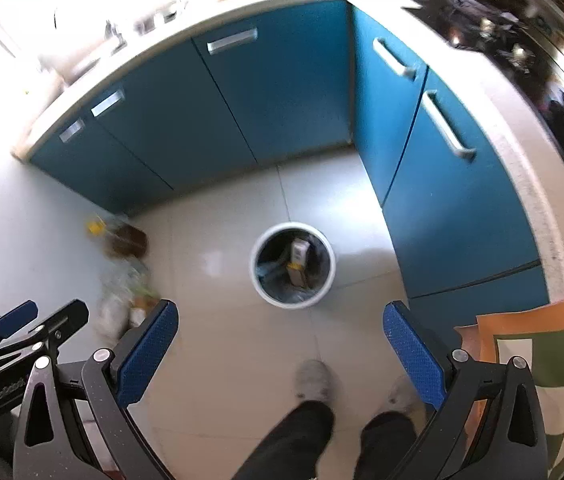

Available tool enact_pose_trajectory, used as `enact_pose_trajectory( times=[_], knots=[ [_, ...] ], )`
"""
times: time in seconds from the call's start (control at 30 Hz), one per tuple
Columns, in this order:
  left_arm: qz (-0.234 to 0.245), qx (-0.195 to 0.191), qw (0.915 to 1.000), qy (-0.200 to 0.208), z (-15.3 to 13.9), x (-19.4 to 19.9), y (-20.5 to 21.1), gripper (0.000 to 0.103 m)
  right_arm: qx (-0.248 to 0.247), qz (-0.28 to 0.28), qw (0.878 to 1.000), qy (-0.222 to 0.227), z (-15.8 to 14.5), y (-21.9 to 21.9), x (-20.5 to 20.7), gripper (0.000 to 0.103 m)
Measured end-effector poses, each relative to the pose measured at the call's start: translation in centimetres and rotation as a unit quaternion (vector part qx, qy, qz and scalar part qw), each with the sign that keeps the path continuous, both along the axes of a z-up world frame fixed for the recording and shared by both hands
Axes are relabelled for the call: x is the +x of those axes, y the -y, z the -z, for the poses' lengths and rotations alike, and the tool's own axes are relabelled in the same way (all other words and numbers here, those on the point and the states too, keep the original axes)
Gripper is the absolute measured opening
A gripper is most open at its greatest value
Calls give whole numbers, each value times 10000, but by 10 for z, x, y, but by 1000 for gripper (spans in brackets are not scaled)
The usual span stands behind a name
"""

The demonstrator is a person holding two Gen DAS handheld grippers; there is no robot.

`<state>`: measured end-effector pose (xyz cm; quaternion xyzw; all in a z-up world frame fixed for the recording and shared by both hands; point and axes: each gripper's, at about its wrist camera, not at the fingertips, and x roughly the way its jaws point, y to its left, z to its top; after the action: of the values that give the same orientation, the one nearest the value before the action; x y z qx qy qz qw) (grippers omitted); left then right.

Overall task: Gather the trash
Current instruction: 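Raise both tools away from the bin back toward the counter, then grasp the white paper packet with left tool while right tool grasps green pepper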

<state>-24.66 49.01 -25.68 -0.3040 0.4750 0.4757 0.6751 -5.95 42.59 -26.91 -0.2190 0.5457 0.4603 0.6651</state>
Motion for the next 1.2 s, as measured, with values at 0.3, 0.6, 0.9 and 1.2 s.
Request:
enact_pose_trajectory(
  times=[0.3, 0.6, 0.9, 1.2],
  knots=[
    [1090, 620, 9914, 364, -73, 137, 53, 103, 770, 1605, 9840, 48, -87, 135, 141, 103],
    [3421, -1335, 9293, 388, -21, 360, 225, 103, -13, 3903, 9207, -31, -50, 387, 285, 103],
    [4140, -2506, 8741, -424, 69, 441, 358, 80, -613, 4390, 8960, -253, 2, 523, 341, 103],
    [4358, -1559, 8826, -830, 53, 455, 390, 5, -944, 3601, 9281, -73, 23, 522, 368, 97]
  ],
)
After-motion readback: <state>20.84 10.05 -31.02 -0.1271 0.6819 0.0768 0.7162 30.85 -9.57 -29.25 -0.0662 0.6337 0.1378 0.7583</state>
